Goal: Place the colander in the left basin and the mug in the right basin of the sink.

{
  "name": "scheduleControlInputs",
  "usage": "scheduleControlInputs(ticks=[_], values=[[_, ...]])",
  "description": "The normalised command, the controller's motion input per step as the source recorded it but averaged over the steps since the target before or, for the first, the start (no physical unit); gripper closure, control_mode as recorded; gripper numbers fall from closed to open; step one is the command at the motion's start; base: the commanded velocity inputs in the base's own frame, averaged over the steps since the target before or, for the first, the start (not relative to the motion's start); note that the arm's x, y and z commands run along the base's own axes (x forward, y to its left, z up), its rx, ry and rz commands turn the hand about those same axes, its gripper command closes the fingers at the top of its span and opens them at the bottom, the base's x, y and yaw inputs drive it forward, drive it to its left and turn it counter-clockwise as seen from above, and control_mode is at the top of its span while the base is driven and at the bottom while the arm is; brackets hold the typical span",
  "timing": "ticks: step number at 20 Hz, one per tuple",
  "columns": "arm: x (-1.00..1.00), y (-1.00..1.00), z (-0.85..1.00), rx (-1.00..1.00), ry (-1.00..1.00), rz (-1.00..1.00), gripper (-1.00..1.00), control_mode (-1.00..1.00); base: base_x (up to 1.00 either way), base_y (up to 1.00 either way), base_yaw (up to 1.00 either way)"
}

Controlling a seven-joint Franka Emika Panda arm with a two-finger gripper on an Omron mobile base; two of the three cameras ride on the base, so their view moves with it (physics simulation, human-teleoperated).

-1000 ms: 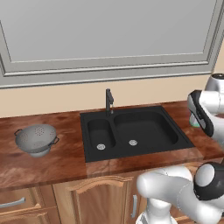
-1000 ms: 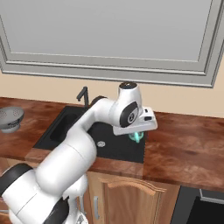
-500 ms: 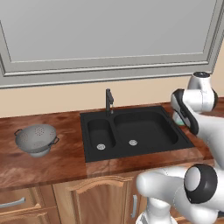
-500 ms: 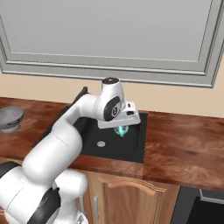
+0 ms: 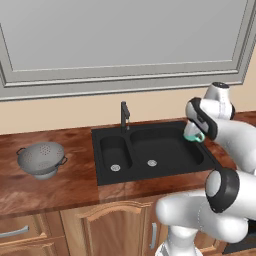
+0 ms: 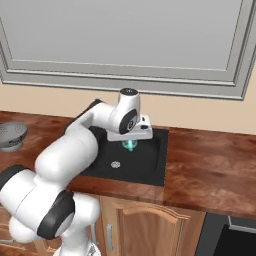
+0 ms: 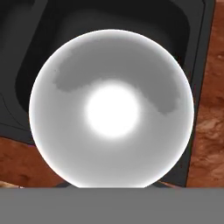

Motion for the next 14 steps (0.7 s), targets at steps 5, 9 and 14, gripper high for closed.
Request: scheduleControlInputs(ticks=[5,9,14], values=[[0.56,0.23,-0.22,0.02,0.07,0.0,1.0,-1.0,0.0,0.0,0.0],[0.54,0.11,-0.25,0.0,0.07,0.0,1.0,-1.0,0.0,0.0,0.0],[0.49,0.05,-0.32,0.0,0.18,0.0,1.0,-1.0,0.0,0.0,0.0]])
